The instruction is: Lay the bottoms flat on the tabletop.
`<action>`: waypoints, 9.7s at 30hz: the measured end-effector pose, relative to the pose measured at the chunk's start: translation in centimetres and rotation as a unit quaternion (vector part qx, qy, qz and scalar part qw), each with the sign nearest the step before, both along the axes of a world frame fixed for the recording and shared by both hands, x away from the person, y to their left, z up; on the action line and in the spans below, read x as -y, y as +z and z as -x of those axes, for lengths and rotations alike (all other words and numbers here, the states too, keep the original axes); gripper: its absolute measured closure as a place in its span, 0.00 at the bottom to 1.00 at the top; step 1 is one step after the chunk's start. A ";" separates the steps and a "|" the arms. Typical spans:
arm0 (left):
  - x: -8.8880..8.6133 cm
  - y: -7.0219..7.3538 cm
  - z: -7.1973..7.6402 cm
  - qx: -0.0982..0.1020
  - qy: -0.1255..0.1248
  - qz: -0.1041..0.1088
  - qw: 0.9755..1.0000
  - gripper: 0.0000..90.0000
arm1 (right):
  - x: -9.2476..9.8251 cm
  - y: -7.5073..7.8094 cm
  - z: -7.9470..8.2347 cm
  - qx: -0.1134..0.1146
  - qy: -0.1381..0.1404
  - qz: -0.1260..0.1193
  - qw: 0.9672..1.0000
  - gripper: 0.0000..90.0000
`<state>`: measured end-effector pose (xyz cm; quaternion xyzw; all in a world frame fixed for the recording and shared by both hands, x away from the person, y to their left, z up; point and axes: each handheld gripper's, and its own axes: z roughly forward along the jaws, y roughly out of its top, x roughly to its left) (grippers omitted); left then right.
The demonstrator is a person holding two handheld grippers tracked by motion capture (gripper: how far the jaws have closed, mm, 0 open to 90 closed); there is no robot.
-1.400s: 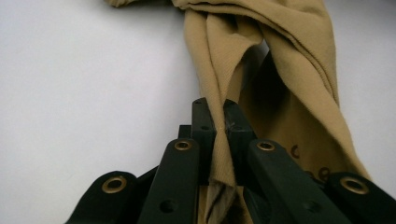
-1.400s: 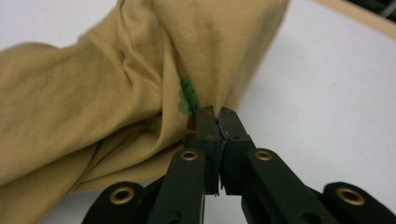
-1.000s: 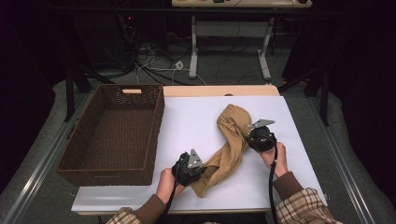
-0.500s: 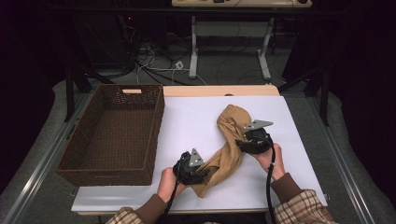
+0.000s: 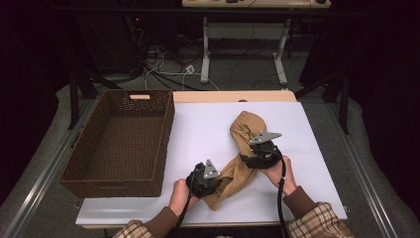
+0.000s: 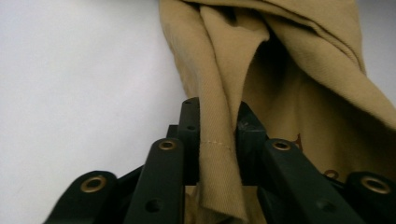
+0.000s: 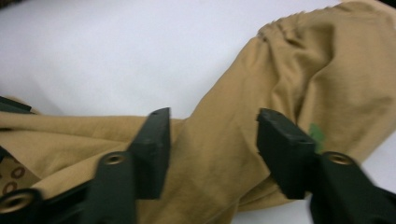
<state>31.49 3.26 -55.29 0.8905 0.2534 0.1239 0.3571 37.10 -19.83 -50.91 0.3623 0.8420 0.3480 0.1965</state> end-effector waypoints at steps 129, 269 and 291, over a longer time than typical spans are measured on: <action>-0.6 1.4 -1.6 -0.008 0.035 0.007 0.999 0.60 | 4.3 -0.8 -0.8 -0.016 -0.049 0.039 0.998 0.71; -0.6 1.0 -1.7 -0.045 0.019 -0.016 0.999 0.72 | 3.2 -2.3 0.0 -0.051 -0.007 0.086 0.995 0.80; -0.3 1.9 -1.9 -0.037 0.028 -0.009 0.999 0.29 | 1.5 -2.6 -1.1 -0.039 -0.010 0.078 0.996 0.82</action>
